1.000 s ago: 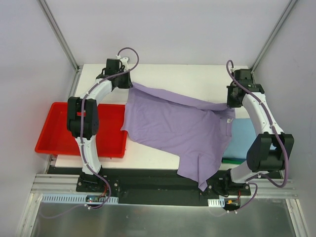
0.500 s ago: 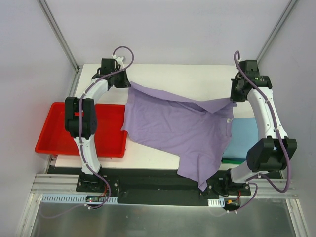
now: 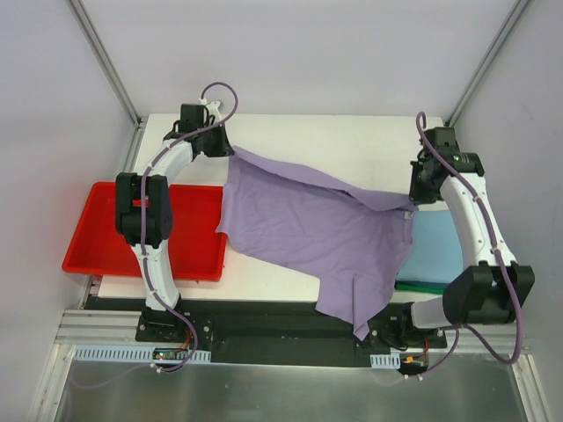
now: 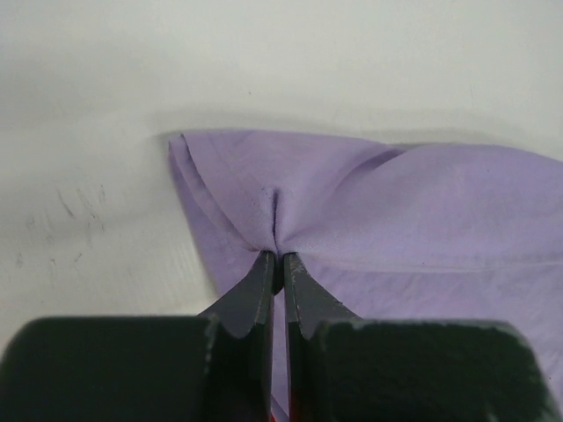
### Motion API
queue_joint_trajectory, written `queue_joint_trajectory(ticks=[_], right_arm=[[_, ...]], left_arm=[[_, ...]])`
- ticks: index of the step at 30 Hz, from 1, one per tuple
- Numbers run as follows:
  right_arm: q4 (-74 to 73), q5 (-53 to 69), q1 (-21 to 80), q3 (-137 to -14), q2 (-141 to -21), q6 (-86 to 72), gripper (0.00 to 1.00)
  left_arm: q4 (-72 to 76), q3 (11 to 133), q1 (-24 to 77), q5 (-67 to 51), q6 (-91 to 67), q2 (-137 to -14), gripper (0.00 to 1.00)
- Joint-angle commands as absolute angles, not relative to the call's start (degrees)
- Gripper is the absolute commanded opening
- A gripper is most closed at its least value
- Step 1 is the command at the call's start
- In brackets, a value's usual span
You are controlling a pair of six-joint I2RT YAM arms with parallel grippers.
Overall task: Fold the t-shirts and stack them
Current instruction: Fold the flattened tshirt in 1/3 of the way
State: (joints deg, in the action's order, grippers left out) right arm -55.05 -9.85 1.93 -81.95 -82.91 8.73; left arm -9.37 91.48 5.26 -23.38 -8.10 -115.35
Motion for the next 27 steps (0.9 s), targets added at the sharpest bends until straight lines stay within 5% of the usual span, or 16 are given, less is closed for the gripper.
queue_joint_trajectory(ticks=[1,6,10,12,16,19,27], right_arm=[[-56.3,-10.2,2.8,-74.2,-73.8,4.8,0.01],[-52.9,-8.4,3.5,-62.3,-68.1,2.6,0.08],[-49.9,-4.9,3.7,-60.1,-66.5,3.3,0.28],[-49.1,-3.3,3.7,-61.3,-65.9,4.2,0.62],[-45.8,-1.8,3.7,-64.8,-65.0,5.8,0.85],[-44.0,-2.6,3.7,-68.0,-67.0,6.6,0.99],[-47.3,-10.8,0.8,-81.8,-88.0,7.0,0.97]], left_arm=[[-10.5,88.2,5.2,-22.7,-8.8,-112.4,0.0],[-11.1,85.3,5.2,-20.7,-8.4,-111.6,0.01],[-11.7,86.4,5.2,-22.6,-8.5,-111.2,0.29],[-11.7,86.9,5.2,-23.6,-8.8,-110.4,0.57],[-11.8,88.9,5.2,-25.8,-9.3,-109.2,0.99],[-11.7,91.3,5.4,-28.1,-10.6,-109.4,0.99],[-12.0,98.9,7.9,-36.6,-13.2,-117.4,0.99]])
